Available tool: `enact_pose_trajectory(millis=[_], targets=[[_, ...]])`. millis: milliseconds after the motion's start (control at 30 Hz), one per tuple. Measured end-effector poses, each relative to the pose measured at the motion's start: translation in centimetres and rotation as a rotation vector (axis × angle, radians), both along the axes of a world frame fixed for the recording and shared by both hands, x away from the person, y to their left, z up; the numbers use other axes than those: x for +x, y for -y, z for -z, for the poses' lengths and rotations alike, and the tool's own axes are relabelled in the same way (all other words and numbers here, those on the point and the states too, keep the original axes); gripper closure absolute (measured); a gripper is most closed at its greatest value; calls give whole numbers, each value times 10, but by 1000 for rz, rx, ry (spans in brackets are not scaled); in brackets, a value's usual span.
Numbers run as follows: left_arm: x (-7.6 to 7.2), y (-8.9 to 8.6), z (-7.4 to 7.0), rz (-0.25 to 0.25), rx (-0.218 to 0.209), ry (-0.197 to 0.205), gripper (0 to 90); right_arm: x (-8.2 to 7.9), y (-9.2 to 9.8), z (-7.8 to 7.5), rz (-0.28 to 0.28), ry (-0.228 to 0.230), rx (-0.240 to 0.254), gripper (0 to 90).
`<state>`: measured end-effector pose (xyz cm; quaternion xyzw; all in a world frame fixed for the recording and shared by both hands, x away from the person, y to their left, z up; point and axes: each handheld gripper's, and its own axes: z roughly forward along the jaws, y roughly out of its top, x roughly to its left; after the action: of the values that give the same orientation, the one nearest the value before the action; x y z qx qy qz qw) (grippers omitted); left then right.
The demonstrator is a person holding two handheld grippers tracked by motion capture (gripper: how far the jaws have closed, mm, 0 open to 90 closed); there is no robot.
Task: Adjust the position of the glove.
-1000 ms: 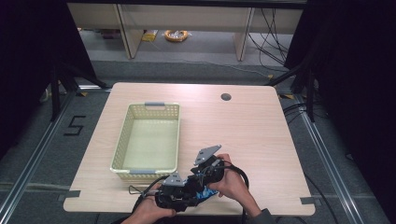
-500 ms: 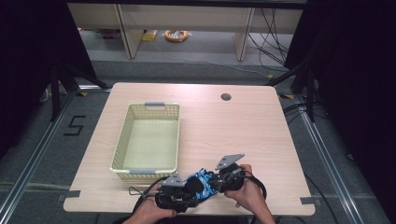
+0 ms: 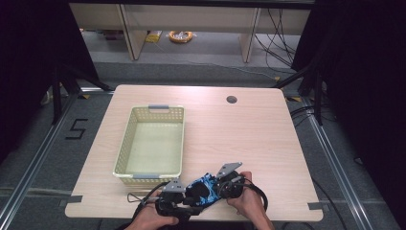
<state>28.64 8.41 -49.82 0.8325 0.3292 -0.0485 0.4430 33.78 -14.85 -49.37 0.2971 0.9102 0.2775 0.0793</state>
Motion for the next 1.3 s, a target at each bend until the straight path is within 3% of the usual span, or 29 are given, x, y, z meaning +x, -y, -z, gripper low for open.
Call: enact_pose_trajectory(millis=[67,100,267,367,400,533,567,600,833,867,933,1000,1167,1267,1300], targets=[[-2,-7,-3,-15,-3,19,524,0,1,0,2,0,7,773],[-5,-13,-5,-43,-16,10,521,0,2,1,-6,-4,19,773],[-5,-26,-5,-68,-27,13,511,0,2,2,4,9,36,775],[-4,-34,-5,-100,-26,10,507,0,4,1,7,-18,42,810],[-3,-37,-4,-103,-31,8,505,1,5,4,10,-12,75,827],[-1,-41,1,-145,-21,-17,502,0,7,2,28,-40,76,886],[0,-42,2,-137,-22,-16,503,0,6,4,27,-33,99,889],[0,-41,3,-135,-24,-21,504,-1,7,2,28,-60,99,891],[0,-32,9,-114,-16,-46,529,1,9,1,9,-26,114,895],[-1,-30,9,-109,-14,-45,532,0,9,-1,24,-45,119,895],[-4,-26,10,-98,-16,-34,541,0,9,0,37,-22,136,895],[-7,-21,9,-81,-8,-22,551,-2,9,-3,31,-53,163,895],[-10,-12,9,-55,28,9,617,0,11,-11,16,-18,192,895],[-7,-8,11,-59,38,14,637,-1,11,-11,23,-34,206,895],[-6,-7,12,-61,47,20,650,0,11,-11,23,-36,187,895]])
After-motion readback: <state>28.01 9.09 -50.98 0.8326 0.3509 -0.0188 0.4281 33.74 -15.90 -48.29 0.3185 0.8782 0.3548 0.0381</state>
